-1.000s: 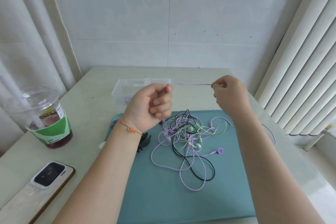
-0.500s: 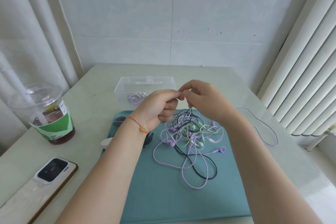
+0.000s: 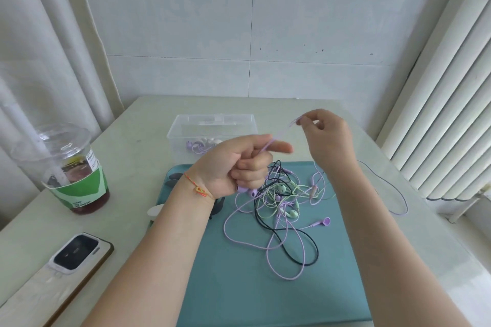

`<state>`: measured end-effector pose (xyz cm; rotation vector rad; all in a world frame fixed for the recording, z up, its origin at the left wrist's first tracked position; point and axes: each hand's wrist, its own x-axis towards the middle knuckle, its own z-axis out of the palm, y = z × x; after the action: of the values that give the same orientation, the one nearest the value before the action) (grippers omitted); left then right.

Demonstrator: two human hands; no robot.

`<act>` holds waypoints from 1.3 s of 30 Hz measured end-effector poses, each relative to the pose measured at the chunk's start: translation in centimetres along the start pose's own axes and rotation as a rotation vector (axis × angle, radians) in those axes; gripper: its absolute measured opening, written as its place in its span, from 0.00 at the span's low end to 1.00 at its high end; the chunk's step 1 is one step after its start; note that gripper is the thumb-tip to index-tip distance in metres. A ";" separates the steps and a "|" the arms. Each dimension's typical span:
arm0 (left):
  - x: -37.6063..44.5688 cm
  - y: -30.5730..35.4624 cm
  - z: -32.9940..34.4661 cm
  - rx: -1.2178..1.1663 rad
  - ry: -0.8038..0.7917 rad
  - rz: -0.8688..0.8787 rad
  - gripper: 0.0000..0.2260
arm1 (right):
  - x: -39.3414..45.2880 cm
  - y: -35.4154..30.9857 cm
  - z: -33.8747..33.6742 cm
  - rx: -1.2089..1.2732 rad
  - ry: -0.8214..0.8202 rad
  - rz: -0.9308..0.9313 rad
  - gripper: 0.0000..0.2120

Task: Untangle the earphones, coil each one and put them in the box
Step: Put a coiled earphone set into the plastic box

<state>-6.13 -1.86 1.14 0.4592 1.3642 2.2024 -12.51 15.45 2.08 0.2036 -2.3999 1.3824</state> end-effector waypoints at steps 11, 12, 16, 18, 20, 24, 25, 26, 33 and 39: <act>0.6 0.8 -1.2 -0.230 0.514 0.498 0.13 | -3.5 -2.9 1.4 -0.277 -0.796 -0.179 0.10; 0.7 0.7 -1.3 -0.205 0.551 0.498 0.12 | -3.6 -3.1 1.4 -0.290 -0.818 -0.180 0.10; 1.3 -0.1 -1.7 -0.104 0.658 0.469 0.12 | -3.9 -3.5 1.3 -0.353 -0.879 -0.180 0.11; 1.7 -0.6 -2.0 -0.073 0.691 0.461 0.12 | -4.1 -3.8 1.1 -0.385 -0.913 -0.195 0.12; 1.9 -1.0 -2.3 -0.024 0.748 0.462 0.13 | -4.3 -4.0 1.0 -0.395 -0.940 -0.212 0.10; 2.3 -1.7 -2.9 0.045 0.850 0.494 0.15 | -4.8 -4.6 0.5 -0.398 -1.057 -0.219 0.09; 2.3 -1.8 -3.0 0.065 0.856 0.501 0.15 | -4.9 -4.7 0.5 -0.405 -1.083 -0.219 0.10; 2.3 -1.8 -3.1 0.088 0.855 0.508 0.15 | -5.0 -4.8 0.5 -0.408 -1.095 -0.224 0.10; 1.0 -1.6 -3.0 0.439 0.670 0.220 0.13 | -3.4 -4.2 -0.4 -0.213 -0.612 -0.291 0.09; 1.1 -1.3 -1.4 0.307 0.334 0.036 0.19 | -1.8 -2.8 -1.2 -0.170 -0.339 -0.286 0.06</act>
<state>-7.45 -1.73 -0.57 0.2266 1.8986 2.1742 -9.67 14.89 4.21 0.7570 -2.6097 1.0774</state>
